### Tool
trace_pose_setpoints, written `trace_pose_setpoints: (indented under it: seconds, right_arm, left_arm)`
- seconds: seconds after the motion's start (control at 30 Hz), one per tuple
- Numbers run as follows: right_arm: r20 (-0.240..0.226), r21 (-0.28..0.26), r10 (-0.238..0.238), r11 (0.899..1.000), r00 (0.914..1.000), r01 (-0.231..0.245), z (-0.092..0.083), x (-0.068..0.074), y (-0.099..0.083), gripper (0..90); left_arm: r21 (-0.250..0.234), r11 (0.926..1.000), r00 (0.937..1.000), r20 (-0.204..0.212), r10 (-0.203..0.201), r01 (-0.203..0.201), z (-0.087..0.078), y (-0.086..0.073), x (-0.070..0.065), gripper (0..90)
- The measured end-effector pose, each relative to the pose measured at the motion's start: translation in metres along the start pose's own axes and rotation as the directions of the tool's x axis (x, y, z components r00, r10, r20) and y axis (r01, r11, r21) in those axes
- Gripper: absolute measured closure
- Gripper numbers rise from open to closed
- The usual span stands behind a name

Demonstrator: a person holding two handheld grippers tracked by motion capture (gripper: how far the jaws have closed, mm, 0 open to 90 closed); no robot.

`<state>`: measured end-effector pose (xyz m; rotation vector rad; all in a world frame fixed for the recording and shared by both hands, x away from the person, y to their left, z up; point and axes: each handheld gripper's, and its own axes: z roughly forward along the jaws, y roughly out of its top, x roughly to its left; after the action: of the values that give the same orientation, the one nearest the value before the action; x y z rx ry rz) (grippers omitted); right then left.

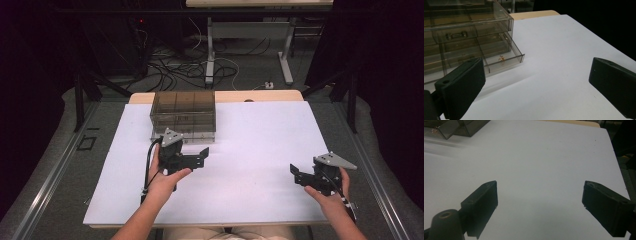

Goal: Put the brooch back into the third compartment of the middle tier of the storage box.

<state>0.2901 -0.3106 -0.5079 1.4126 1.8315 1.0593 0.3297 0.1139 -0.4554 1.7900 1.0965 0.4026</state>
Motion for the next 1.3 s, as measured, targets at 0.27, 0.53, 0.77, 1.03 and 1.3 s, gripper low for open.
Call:
trace_pose_setpoints:
  seconds: [0.27,0.53,0.77,1.03,1.3]
  right_arm:
    - [0.000,0.001,-0.004,1.000,1.0000,0.004,0.000,0.001,0.000,12.8]
    - [0.000,0.005,-0.002,1.000,1.0000,0.002,0.000,0.001,-0.001,12.8]
    - [-0.003,0.009,0.000,1.000,1.0000,0.000,0.001,0.002,-0.001,12.8]
    - [-0.005,0.008,0.001,1.000,1.0000,-0.001,0.000,0.002,-0.001,12.8]
    - [-0.007,0.010,-0.003,1.000,1.0000,0.003,0.000,0.002,-0.001,12.7]
  left_arm:
    - [0.000,0.9998,0.9990,-0.041,-0.019,0.019,-0.023,-0.018,0.017,0.7]
    - [-0.012,0.9982,0.9950,-0.080,-0.059,0.058,-0.042,-0.033,0.035,0.7]
    - [-0.026,0.9971,0.9916,-0.106,-0.074,0.072,-0.048,-0.043,0.047,0.7]
    - [-0.030,0.9948,0.9849,-0.141,-0.101,0.097,-0.050,-0.051,0.059,0.7]
    - [-0.029,0.9931,0.9795,-0.164,-0.117,0.114,-0.051,-0.055,0.068,0.7]
